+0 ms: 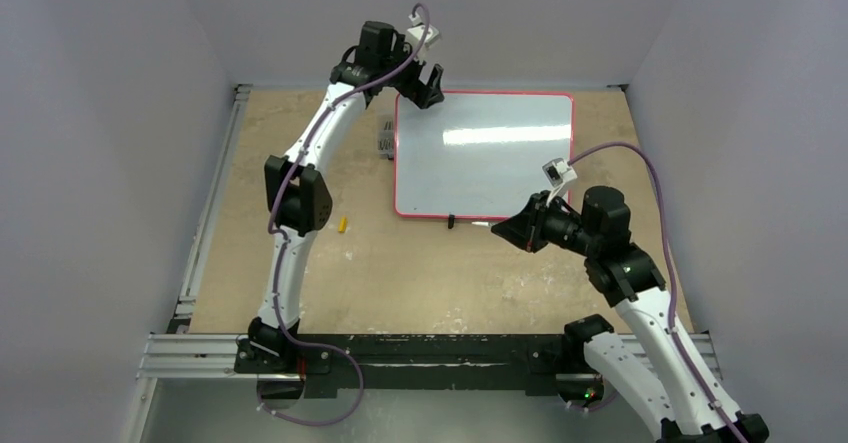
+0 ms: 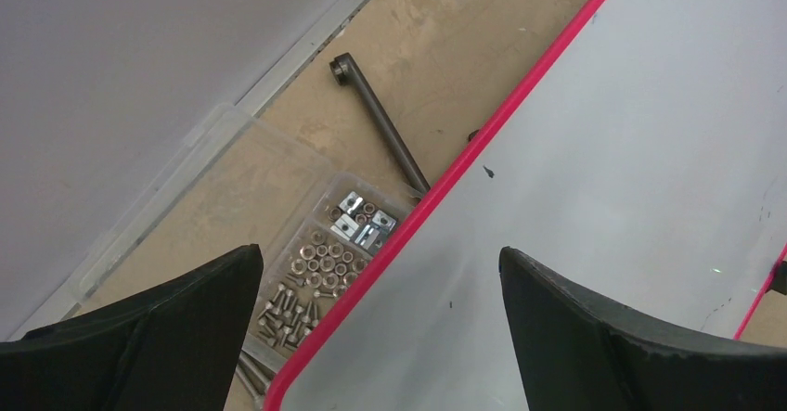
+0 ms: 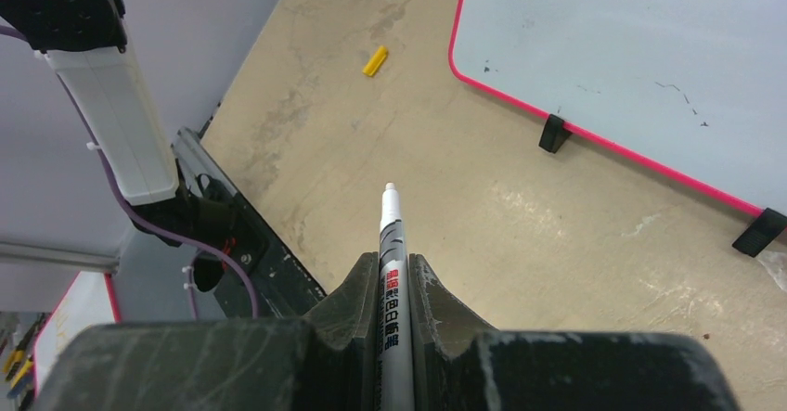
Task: Write a sentence on the whiteboard
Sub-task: Adjust the whiteboard at the center of the board.
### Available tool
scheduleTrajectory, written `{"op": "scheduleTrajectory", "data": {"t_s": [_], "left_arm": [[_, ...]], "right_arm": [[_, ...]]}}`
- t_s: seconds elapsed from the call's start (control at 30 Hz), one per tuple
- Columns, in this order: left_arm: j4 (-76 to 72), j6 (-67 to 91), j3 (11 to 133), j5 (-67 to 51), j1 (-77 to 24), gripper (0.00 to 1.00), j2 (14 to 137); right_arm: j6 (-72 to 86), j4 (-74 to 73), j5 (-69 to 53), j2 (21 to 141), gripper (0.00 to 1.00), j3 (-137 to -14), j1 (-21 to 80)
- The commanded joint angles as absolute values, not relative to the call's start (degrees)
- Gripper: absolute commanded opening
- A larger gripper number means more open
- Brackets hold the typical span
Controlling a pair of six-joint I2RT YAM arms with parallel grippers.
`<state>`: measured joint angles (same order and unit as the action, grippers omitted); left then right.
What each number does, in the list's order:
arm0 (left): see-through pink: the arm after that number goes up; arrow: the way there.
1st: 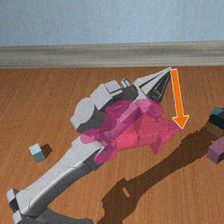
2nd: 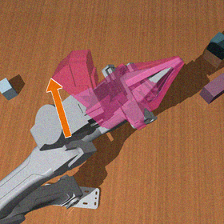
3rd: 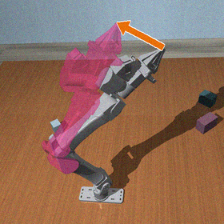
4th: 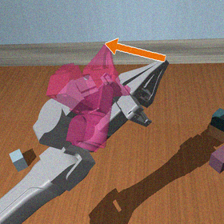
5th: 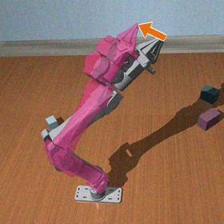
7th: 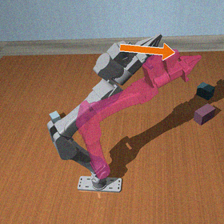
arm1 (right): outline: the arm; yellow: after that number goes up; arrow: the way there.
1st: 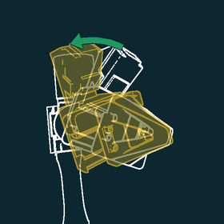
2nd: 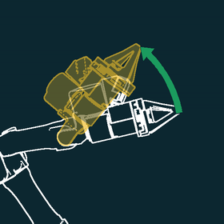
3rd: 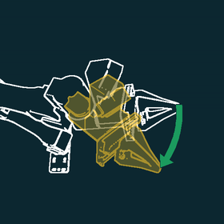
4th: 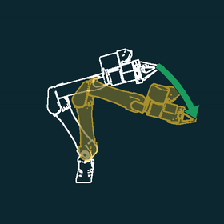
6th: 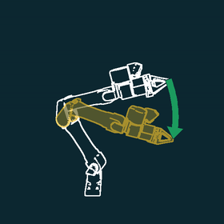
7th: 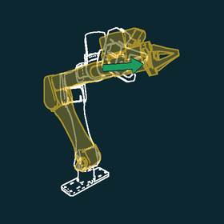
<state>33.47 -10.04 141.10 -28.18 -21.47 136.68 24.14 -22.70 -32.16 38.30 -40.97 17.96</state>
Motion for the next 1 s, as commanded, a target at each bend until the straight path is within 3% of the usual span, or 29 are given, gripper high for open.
{"op": "scheduleTrajectory", "data": {"t_s": [0.0,0.17,0.33,0.97], "left_arm": [[29.4,-9.3,143.6,-31.8,-20.1,1.0,137.4],[31.4,-10.4,142.8,-35.4,-20.0,0.96,137.7],[31.4,-10.3,138.5,-37.9,-20.0,0.78,135.3],[37.1,-13.5,120.6,-45.5,-20.2,0.51,118.8]], "right_arm": [[24.5,-19.5,-33.5,39.1,0.0,-40.9,18.0],[24.4,-19.1,-33.7,39.8,0.0,-40.8,18.0],[24.3,-19.7,-33.7,39.1,0.0,-41.1,18.0],[24.1,-24.9,-33.6,32.9,0.0,-43.0,18.0]]}}
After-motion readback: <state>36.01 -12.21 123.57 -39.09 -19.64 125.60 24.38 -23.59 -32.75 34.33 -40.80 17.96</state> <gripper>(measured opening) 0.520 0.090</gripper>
